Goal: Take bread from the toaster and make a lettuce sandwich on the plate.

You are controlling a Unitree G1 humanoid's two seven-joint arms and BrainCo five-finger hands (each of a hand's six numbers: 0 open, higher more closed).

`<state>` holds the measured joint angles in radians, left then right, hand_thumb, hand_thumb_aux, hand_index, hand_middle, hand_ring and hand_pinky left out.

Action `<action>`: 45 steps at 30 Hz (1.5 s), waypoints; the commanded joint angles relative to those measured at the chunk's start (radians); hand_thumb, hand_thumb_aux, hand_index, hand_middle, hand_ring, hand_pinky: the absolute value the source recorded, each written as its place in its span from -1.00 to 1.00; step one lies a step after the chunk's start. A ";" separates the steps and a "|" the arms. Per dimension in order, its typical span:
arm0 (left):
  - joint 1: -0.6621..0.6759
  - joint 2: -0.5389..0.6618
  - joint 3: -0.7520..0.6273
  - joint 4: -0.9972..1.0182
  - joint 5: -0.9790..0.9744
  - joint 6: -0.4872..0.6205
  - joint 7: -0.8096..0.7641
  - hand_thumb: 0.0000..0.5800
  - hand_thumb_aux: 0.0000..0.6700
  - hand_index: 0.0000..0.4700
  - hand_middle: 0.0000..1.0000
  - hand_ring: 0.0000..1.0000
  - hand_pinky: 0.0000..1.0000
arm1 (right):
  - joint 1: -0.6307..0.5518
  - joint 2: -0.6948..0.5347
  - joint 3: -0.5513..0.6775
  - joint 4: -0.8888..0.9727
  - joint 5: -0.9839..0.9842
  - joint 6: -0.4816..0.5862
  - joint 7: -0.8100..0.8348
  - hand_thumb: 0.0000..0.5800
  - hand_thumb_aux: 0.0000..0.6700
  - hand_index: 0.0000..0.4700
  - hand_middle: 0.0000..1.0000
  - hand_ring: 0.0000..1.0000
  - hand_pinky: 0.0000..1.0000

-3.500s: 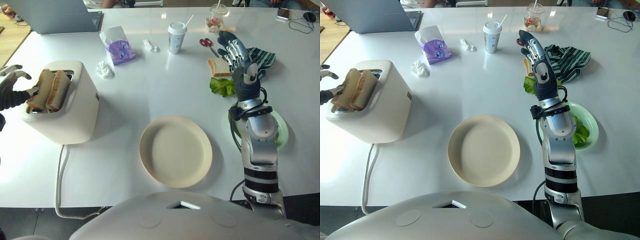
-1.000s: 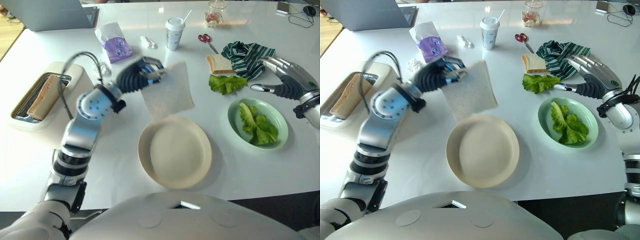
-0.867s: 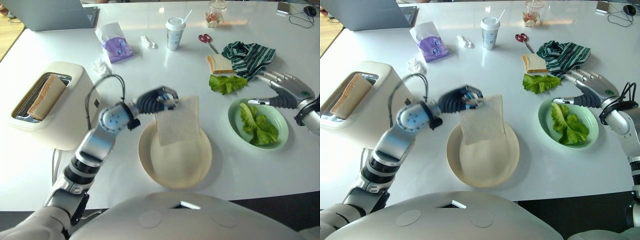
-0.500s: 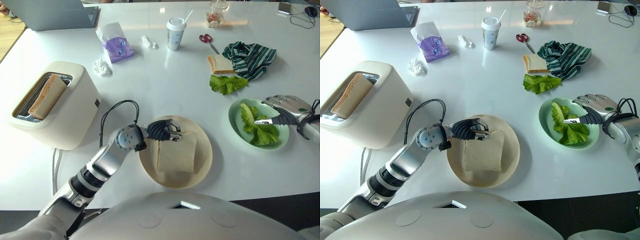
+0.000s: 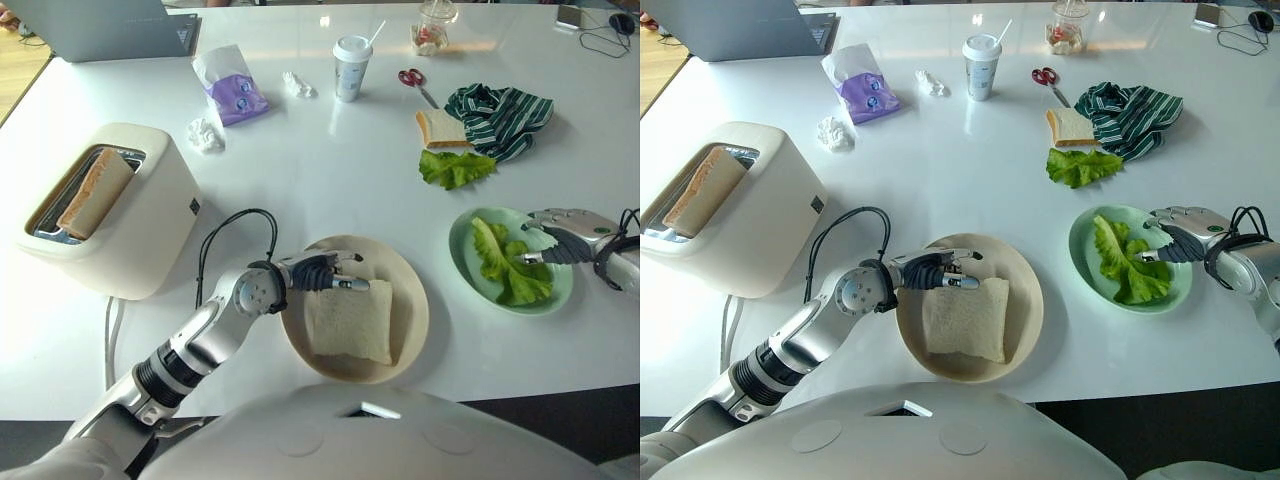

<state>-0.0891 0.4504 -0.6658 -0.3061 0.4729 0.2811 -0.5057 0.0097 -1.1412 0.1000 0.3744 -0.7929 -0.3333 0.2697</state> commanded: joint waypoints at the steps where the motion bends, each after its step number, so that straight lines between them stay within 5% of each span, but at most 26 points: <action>1: -0.020 0.004 0.011 0.016 0.087 -0.021 0.035 -1.00 -1.00 -1.00 -1.00 -1.00 -1.00 | -0.001 -0.006 0.027 -0.002 0.003 -0.012 0.011 0.40 -0.10 -0.10 -1.00 -1.00 -1.00; 3: -0.020 -0.001 0.020 -0.003 0.112 -0.031 0.047 -1.00 -1.00 -1.00 -1.00 -1.00 -1.00 | -0.004 -0.012 0.026 -0.005 -0.008 -0.007 -0.013 0.06 -0.37 -0.37 -1.00 -1.00 -1.00; 4: -0.020 -0.004 0.024 -0.018 0.123 -0.033 0.051 -1.00 -1.00 -1.00 -1.00 -1.00 -1.00 | -0.007 -0.017 0.020 -0.010 -0.014 -0.001 -0.028 0.10 -0.34 -0.34 -1.00 -1.00 -1.00; 5: -0.017 -0.009 0.030 -0.034 0.129 -0.034 0.053 -1.00 -1.00 -1.00 -1.00 -1.00 -1.00 | -0.009 -0.024 0.013 -0.017 -0.022 0.006 -0.045 -0.13 -0.51 -0.51 -1.00 -1.00 -1.00; 6: -0.016 -0.012 0.036 -0.050 0.137 -0.034 0.054 -1.00 -1.00 -1.00 -1.00 -1.00 -1.00 | -0.011 -0.031 0.004 -0.023 -0.030 0.013 -0.065 -0.76 -0.87 -0.87 -1.00 -1.00 -1.00; 7: -0.016 -0.013 0.044 -0.063 0.145 -0.037 0.058 -1.00 -1.00 -1.00 -1.00 -1.00 -1.00 | -0.016 -0.037 -0.006 -0.029 -0.031 0.017 -0.076 -1.00 -1.00 -1.00 -1.00 -1.00 -1.00; 16: 0.004 -0.044 0.105 -0.135 0.157 -0.033 0.048 -1.00 -1.00 -1.00 -1.00 -1.00 -1.00 | 0.009 -0.100 -0.101 -0.136 -0.020 0.061 -0.098 -1.00 -1.00 -1.00 -1.00 -1.00 -1.00; 22: 0.010 -0.059 0.139 -0.222 0.163 -0.012 0.026 -1.00 -1.00 -1.00 -1.00 -1.00 -1.00 | 0.168 -0.103 -0.185 -0.331 0.073 0.066 0.042 -1.00 -1.00 -1.00 -1.00 -1.00 -1.00; 30: -0.076 -0.134 0.300 -0.308 0.139 -0.037 0.121 -1.00 -1.00 -1.00 -1.00 -1.00 -1.00 | 0.185 -0.049 -0.113 -0.400 0.097 0.070 0.184 -1.00 -1.00 -1.00 -1.00 -1.00 -1.00; 40: -0.084 -0.145 0.359 -0.291 0.141 -0.053 0.150 -1.00 -1.00 -1.00 -1.00 -1.00 -1.00 | 0.100 -0.031 -0.016 -0.270 0.017 0.050 0.169 -0.58 -0.78 -0.78 -1.00 -1.00 -1.00; 43: -0.079 -0.151 0.350 -0.288 0.147 -0.059 0.153 -1.00 -1.00 -1.00 -1.00 -1.00 -1.00 | 0.067 -0.015 0.020 -0.230 -0.008 0.040 0.151 -0.23 -0.57 -0.57 -1.00 -1.00 -1.00; 44: -0.078 -0.152 0.348 -0.286 0.148 -0.061 0.153 -1.00 -1.00 -1.00 -1.00 -1.00 -1.00 | 0.059 -0.012 0.028 -0.220 -0.015 0.038 0.146 0.09 -0.35 -0.35 -1.00 -1.00 -1.00; 45: -0.078 -0.152 0.347 -0.285 0.149 -0.063 0.154 -1.00 -1.00 -1.00 -1.00 -1.00 -1.00 | 0.053 -0.010 0.034 -0.214 -0.019 0.035 0.142 0.19 -0.27 -0.27 -1.00 -1.00 -1.00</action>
<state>-0.1751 0.2994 -0.3111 -0.5986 0.6091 0.2230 -0.3524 0.0793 -1.1674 0.1074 0.1348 -0.7908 -0.2847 0.4152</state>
